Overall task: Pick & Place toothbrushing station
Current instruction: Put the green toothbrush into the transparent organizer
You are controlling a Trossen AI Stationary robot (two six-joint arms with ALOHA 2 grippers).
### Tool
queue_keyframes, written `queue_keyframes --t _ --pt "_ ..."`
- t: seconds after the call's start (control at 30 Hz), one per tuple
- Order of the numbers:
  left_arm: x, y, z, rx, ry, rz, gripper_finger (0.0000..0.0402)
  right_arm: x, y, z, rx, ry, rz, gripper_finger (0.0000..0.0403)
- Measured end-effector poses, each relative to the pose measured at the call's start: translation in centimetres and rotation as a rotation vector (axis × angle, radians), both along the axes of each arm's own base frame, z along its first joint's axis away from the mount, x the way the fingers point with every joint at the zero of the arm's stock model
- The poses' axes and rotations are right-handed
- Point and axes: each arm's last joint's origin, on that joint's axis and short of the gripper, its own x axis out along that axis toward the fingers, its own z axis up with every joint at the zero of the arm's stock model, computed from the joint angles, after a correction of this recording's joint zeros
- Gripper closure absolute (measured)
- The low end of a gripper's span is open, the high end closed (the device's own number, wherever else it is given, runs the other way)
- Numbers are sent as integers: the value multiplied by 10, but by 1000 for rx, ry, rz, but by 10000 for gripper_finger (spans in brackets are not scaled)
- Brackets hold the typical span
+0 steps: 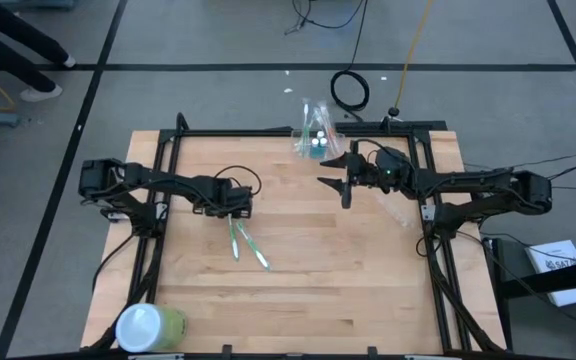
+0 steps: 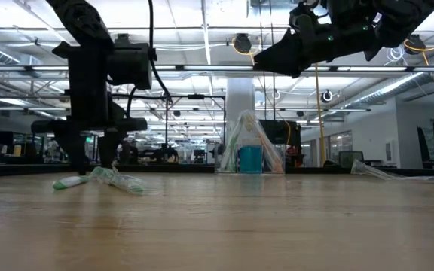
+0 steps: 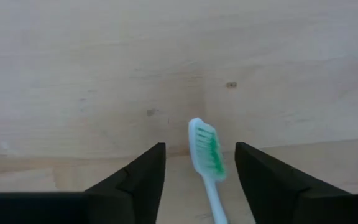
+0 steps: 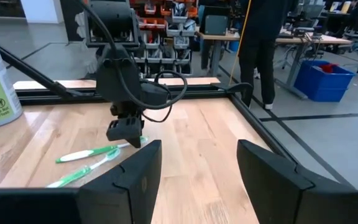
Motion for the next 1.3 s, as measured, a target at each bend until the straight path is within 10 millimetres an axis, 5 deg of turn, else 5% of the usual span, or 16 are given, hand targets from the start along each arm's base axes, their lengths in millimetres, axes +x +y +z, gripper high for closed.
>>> queue_keyframes --t 0.63,1.0,1.3 --pt "1 0 0 -3 5 -80 314 0 0 -1 -1 8 1 202" --pt "1 -7 0 -183 -17 -104 197 0 0 -1 1 14 0 202" --pt "-6 -38 -1 -284 70 -82 143 0 0 -2 -2 21 1 202"
